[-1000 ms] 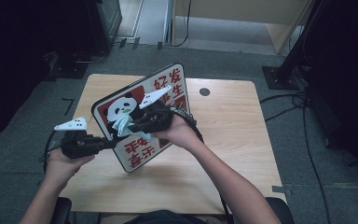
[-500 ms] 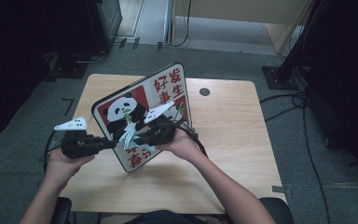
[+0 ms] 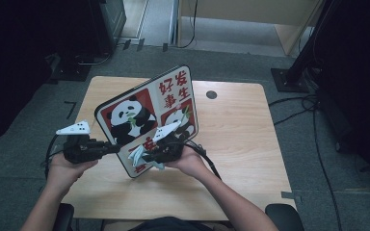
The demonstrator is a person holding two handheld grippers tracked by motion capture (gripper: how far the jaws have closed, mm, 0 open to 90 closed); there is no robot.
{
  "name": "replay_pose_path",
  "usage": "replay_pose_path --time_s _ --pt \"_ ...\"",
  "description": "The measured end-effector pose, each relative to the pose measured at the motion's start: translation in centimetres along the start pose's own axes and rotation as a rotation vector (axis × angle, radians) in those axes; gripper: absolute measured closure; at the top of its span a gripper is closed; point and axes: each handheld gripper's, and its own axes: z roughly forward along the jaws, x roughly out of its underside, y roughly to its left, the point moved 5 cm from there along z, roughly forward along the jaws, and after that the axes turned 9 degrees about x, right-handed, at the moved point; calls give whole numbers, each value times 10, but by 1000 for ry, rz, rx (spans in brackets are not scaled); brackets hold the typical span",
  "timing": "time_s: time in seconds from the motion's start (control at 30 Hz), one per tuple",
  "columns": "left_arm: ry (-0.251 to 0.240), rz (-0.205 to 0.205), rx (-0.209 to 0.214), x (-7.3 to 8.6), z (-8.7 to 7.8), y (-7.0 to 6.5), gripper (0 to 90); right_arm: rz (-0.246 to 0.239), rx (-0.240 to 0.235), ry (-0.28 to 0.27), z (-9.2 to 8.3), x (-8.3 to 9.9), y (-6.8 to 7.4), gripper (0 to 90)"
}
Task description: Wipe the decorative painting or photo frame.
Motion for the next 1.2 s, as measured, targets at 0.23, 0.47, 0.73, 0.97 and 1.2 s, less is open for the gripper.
replay_pose_path --time_s 0.23,0.47,0.73,0.97,1.2 --pt "-1 -3 1 0 0 0 786 5 -6 6 10 20 1 800" --pt "-1 -5 3 0 0 0 786 21 -10 66 22 42 0 800" --pt "-6 -8 8 0 0 1 783 45 -25 86 16 37 2 802" --pt "-8 -24 13 1 -1 3 767 51 -30 59 -1 19 3 803" --pt "5 -19 9 1 -3 3 741 32 -23 18 -22 -16 5 804"
